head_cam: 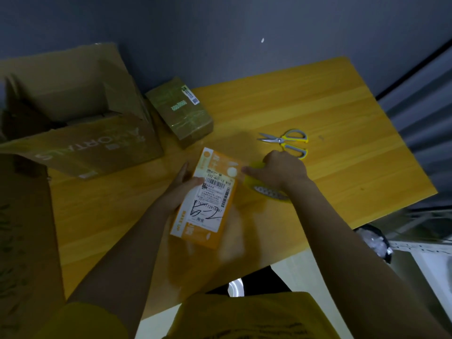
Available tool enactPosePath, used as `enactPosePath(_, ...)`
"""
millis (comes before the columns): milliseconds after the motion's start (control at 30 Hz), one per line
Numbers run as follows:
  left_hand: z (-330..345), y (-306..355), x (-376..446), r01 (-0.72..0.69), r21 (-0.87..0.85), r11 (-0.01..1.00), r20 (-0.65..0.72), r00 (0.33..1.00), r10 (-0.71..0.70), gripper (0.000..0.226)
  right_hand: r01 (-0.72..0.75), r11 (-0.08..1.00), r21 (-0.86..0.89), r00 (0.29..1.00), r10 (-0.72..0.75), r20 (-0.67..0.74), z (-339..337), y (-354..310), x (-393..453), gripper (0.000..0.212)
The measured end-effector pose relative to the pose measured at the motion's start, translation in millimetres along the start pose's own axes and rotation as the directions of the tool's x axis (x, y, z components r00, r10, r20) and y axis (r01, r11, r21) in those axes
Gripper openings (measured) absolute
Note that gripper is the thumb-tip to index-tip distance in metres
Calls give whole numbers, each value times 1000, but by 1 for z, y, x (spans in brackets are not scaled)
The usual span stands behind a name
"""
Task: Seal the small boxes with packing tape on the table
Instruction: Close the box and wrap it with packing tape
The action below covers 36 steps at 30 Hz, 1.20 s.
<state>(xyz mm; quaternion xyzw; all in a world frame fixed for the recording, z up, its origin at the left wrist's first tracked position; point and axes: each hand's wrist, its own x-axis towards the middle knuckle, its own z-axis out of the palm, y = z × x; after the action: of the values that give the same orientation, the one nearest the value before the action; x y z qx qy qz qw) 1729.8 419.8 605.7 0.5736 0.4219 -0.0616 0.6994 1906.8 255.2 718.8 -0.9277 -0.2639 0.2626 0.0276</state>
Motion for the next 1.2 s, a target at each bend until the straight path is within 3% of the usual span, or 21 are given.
enactPosePath(133,7,5,-7,-64,301,952,13,998,63,80,-4,1000,-11,998,3,-68,9,-6,-5,63)
enactPosePath(233,8,22,-8,-215,631,745,31,967,252,93,-37,999,-35,998,35,-52,1,-10,-7,68)
enactPosePath(300,14,28,-10,-249,739,626,96,958,269,111,-46,997,-56,999,44,-27,-7,-12,-11,71)
enactPosePath(333,19,27,-12,-235,734,638,102,966,239,119,-48,997,-62,999,47,-13,-10,-13,-12,71)
enactPosePath(400,27,21,-15,-176,598,782,37,981,192,125,-45,997,-66,999,45,0,-14,-15,-14,68)
enactPosePath(467,31,17,-16,-165,490,856,-21,979,201,126,-22,998,-51,1000,21,-11,-20,-22,-18,63)
enactPosePath(700,31,17,-21,-216,487,846,2,969,246,119,70,994,-80,996,-74,-55,-52,-68,-36,61)
enactPosePath(833,29,14,-20,-255,499,829,11,958,288,112,-25,1000,-9,1000,26,11,-20,-28,-38,63)
enactPosePath(1033,29,12,-14,-270,522,809,52,957,286,103,-134,950,282,987,105,119,39,17,-33,74)
enactPosePath(1200,29,11,-13,-251,519,817,21,959,281,101,-134,948,288,985,97,139,47,26,-20,77)
